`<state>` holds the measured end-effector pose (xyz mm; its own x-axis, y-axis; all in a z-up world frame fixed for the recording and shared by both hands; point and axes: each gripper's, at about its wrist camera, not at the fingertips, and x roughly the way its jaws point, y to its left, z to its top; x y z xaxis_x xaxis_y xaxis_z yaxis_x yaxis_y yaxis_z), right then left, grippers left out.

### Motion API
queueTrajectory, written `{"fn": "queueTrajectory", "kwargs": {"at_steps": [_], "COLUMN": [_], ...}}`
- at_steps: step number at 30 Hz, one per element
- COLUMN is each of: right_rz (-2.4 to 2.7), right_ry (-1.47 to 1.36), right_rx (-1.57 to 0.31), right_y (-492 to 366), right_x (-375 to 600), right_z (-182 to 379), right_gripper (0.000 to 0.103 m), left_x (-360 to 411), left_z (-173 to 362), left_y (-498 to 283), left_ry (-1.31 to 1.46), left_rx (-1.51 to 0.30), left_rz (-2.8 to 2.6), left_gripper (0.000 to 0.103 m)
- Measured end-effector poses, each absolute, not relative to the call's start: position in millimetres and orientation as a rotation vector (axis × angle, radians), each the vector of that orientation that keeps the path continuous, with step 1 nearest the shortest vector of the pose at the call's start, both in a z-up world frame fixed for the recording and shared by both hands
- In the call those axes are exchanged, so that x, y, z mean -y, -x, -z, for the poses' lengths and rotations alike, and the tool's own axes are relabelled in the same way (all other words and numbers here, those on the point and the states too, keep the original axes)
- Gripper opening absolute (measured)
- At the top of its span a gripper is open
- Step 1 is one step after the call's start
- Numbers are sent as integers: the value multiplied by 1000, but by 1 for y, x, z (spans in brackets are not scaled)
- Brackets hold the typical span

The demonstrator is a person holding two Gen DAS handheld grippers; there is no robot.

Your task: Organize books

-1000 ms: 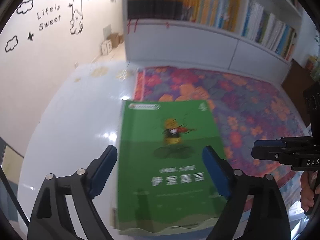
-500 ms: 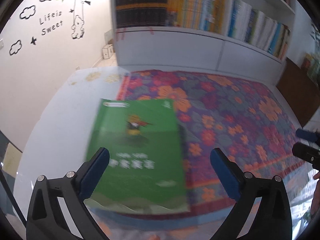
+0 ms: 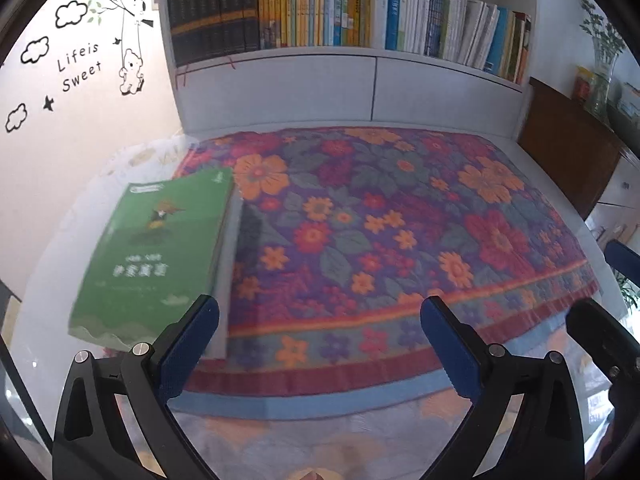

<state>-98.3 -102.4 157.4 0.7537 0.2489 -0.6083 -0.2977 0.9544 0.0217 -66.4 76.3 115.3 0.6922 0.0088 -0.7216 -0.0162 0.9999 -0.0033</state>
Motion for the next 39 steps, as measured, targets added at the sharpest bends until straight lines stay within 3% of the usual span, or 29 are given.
{"fn": "queueTrajectory", "kwargs": {"at_steps": [8,20,39], "right_rz": [-248,-240,-276], "right_ry": [-26,81,18], "right_rx": [-514,-617,-684], "right_y": [103,80,77], "right_x": [125,97,91], "right_z": [-148,-116,-97], "right_gripper": [103,103,103], "left_x": [-80,-87,-83], "left_z": [-99,-73,-63], "left_y": [77,68,69], "left_ry": [28,49,42], "left_rx": [-724,-761,-769], "left_rz": [-114,-124,-118], "left_gripper": [101,101,101]}}
